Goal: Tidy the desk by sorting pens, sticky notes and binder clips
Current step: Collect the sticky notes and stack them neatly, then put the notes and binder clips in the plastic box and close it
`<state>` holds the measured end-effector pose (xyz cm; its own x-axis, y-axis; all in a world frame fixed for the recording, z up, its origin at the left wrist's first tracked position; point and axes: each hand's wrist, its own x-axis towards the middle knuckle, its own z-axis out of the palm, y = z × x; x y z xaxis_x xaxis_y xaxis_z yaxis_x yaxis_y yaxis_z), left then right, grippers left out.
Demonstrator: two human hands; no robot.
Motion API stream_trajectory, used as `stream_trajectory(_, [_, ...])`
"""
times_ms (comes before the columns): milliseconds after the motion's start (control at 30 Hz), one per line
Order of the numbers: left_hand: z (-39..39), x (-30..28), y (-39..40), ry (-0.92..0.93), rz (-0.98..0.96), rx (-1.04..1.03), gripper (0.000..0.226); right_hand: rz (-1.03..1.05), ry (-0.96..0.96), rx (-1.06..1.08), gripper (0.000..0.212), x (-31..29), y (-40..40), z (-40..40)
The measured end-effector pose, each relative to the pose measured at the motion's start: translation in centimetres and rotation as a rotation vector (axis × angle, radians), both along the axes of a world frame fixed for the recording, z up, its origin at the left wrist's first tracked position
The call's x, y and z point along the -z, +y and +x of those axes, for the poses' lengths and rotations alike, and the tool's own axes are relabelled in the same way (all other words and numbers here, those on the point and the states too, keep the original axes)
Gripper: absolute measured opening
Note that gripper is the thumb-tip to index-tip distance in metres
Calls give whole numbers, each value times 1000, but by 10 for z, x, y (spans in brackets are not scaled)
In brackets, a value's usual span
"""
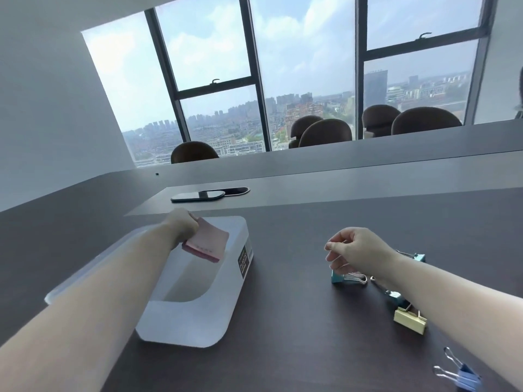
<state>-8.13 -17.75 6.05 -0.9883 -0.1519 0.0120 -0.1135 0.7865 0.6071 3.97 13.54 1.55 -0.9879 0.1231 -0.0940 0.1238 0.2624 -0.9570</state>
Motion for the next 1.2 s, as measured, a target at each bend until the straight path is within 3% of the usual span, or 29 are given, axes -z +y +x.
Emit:
stream_trajectory(133, [-5, 5, 5, 3, -132, -23, 26, 1, 10, -24, 11, -2, -4, -3])
stream_trajectory(333, [-8, 11, 1, 41, -499, -57, 25, -20, 19, -50, 14, -1, -9, -2])
stream_trajectory(767, [-4, 17, 9, 45, -868, 7, 33, -54, 25, -92, 10, -5, -12, -1])
stream_trajectory(1000, [1, 10, 7, 14, -882, 50, 31, -47, 62, -92, 10, -15, -5, 4])
stream_trajectory(1200, [7, -12, 12, 16, -831, 37, 17, 17, 70, -63, 10, -26, 10, 19])
